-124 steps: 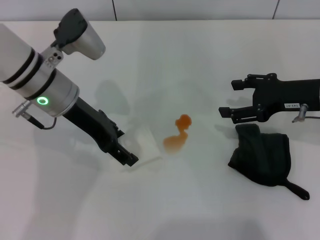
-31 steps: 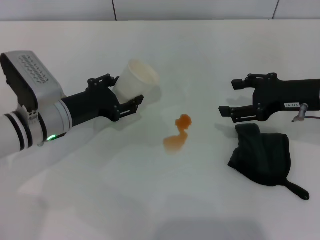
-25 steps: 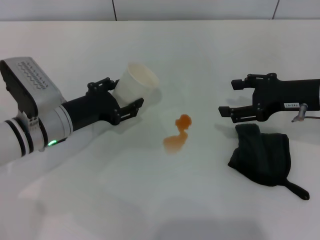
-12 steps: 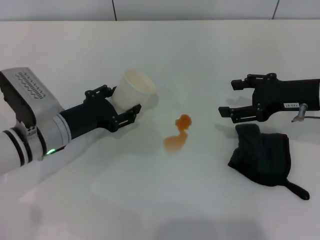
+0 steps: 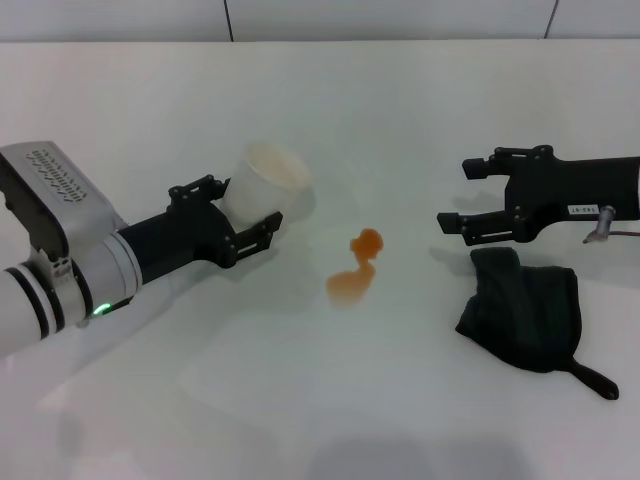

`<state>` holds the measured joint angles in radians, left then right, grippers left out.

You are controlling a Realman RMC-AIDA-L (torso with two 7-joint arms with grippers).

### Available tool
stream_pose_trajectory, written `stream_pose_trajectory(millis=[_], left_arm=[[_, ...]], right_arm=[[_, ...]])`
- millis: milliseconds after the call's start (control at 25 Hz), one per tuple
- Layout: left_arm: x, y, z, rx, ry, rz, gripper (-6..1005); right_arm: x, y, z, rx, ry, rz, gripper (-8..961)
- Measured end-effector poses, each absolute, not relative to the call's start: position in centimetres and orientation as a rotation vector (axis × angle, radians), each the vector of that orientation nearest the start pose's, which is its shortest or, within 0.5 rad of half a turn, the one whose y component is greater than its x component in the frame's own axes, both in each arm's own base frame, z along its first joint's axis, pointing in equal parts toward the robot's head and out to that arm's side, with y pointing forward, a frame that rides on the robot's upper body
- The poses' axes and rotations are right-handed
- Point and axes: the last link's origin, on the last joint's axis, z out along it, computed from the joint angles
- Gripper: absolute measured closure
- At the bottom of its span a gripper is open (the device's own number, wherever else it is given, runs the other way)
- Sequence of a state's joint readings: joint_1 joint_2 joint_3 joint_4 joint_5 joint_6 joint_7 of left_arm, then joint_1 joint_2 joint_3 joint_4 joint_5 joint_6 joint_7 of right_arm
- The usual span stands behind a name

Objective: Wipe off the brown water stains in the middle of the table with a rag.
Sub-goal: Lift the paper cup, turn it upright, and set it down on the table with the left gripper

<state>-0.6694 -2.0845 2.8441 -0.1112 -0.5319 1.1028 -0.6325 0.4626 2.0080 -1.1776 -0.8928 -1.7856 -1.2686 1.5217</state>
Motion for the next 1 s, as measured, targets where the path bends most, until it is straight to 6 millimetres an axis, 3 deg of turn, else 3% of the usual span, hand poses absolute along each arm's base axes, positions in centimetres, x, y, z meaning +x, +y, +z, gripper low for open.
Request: stream_pose_trajectory(millis=[1000], left_arm=[[-29.51,34.09,-7.82,-2.393,-0.556,-0.548,288]], right_arm=[[23.66,35.96,0.47,-2.719,0.425,0.425,95]])
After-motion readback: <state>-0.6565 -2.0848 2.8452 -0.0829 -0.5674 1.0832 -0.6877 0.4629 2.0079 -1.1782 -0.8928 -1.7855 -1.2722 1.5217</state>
